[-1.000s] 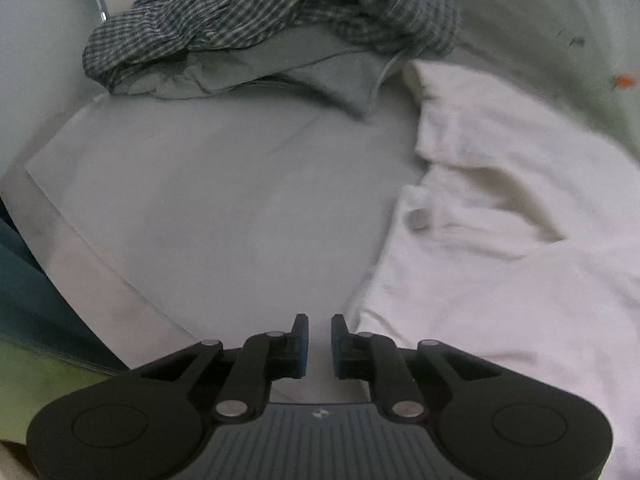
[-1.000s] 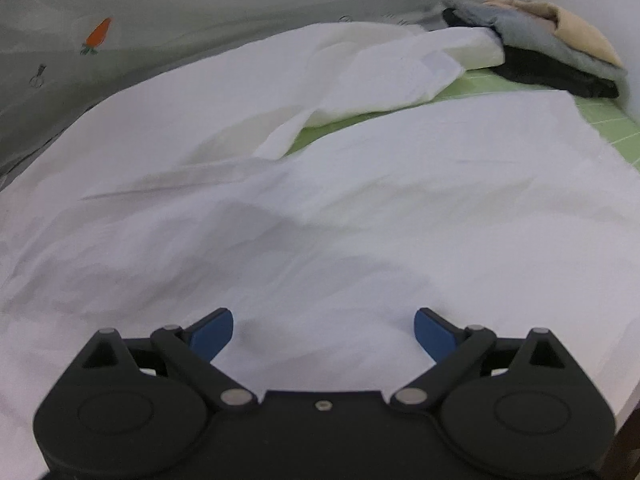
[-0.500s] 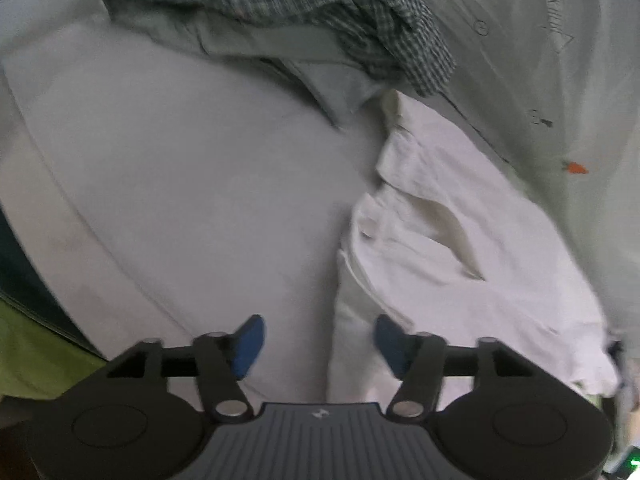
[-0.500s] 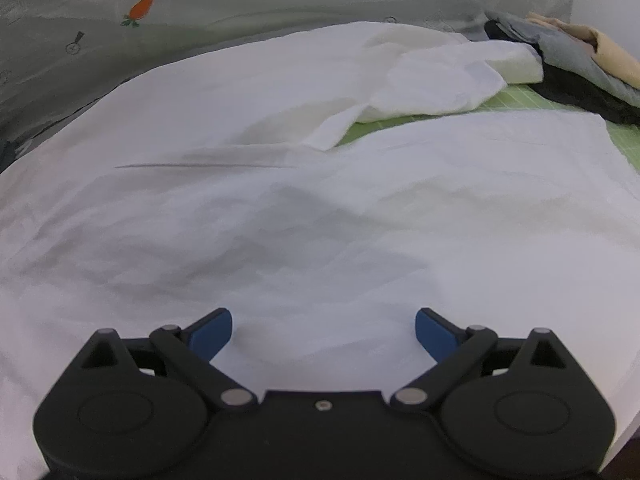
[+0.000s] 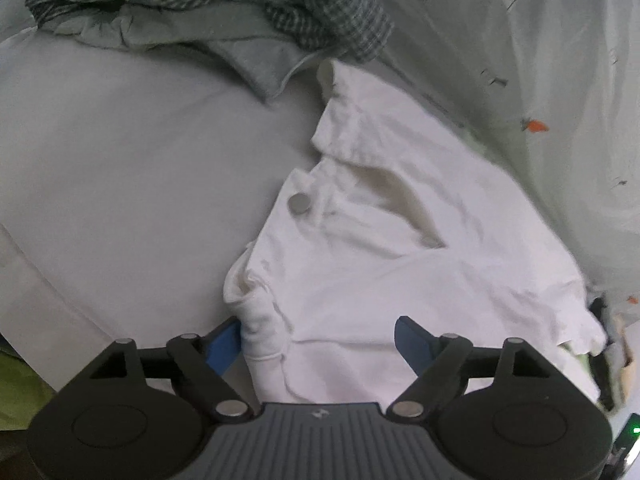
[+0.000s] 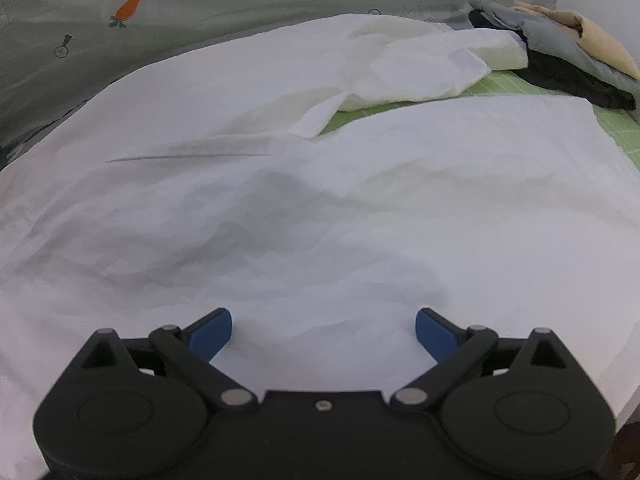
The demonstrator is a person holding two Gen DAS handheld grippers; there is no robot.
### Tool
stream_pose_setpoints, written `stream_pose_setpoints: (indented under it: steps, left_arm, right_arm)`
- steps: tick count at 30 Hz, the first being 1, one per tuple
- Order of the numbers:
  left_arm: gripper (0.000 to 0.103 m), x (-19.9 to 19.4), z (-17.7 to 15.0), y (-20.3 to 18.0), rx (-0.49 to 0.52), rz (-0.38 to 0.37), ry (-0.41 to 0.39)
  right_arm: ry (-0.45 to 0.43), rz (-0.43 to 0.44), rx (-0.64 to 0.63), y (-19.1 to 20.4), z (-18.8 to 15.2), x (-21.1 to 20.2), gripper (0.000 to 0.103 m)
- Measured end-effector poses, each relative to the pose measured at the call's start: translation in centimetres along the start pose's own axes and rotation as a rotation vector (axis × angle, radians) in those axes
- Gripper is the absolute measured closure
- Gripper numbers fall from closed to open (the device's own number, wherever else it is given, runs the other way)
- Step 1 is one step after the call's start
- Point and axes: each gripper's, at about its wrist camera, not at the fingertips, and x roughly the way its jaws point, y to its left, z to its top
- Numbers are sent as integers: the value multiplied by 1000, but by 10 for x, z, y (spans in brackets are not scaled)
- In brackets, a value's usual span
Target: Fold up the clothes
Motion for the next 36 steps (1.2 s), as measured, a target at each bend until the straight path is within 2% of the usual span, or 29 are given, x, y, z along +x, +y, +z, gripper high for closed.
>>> stream_pose_setpoints:
  steps: [1,2,3,4,6,9,14,17,18,21,22,24,26,32,36]
  left_arm:
    - [29,2,0,1,-4,14,6]
    - [52,4,-1,2,-11,54,1]
    - [82,5,-1,2,-21,120,-16]
    - [82,5,-1,3,-32,162,-30]
    - [84,2,-3,3,-48,195,-52]
    - [85,-4,-2,-10,9,304,-97]
    - [85,-21,13,-1,-7,441,-202]
    - [83,-21,25,17,-60,487,-201]
    - [75,-21,28,22,-94,494,-198]
    - [68,-23,32,27,-162,553,-179]
    - [65,-25,30,24,-152,558,-183]
    - [44,-30,25,15,-129,546,-192]
    - [36,-34,20,1,-115,522,-209]
    - [24,-26,7,-63,3,489,-222]
    - [22,3,-6,-117,110,495,-129]
  right_arm:
    - [0,-3,0,0,0,0,3]
    - [1,-6,0,0,-1,-1,3]
    - [1,-9,-1,0,-2,-1,3]
    - [1,-11,-1,1,-2,-2,3]
    - [1,-11,-4,2,-3,-3,3]
    - [-2,-6,-8,5,-5,-5,3]
    - [-14,21,-30,9,-7,-9,3]
    - [-19,36,-27,5,-8,-11,3]
    - [-19,33,-19,0,-8,-11,3]
    - [-17,23,7,-13,-6,-12,3]
    - [-18,18,20,-20,-5,-12,3]
    - [-20,8,47,-33,-1,-13,3]
    - [-25,-1,65,-46,4,-14,3]
    - [-48,-13,62,-81,29,-12,3]
    - [-62,-17,46,-105,45,-12,3]
